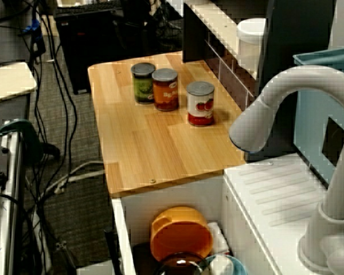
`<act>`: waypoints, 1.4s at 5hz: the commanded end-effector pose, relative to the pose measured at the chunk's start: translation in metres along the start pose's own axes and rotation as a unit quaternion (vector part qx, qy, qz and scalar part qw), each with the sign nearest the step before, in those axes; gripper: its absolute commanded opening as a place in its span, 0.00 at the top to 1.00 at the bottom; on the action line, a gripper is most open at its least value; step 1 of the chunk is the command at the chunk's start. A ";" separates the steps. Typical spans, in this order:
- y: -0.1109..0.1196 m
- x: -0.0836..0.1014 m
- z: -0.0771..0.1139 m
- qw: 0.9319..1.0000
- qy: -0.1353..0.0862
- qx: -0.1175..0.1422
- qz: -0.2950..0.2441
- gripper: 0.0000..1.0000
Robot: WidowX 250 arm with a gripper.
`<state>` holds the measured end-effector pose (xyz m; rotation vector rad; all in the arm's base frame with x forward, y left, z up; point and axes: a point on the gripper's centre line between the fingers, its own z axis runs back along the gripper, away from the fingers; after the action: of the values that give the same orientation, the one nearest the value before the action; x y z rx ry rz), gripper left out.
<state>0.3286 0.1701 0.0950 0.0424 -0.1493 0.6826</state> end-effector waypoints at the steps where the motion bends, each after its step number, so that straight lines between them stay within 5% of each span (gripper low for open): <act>1: -0.032 0.031 -0.007 0.999 -0.034 0.007 0.024 0.00; 3: -0.047 0.039 -0.014 0.999 -0.023 -0.001 0.035 0.00; 6: -0.050 0.012 -0.007 0.994 0.013 -0.039 -0.098 0.00; 7: -0.046 0.005 -0.003 0.994 0.016 -0.046 -0.095 0.00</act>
<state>0.3576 0.1256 0.0666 -0.0551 -0.0638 0.4828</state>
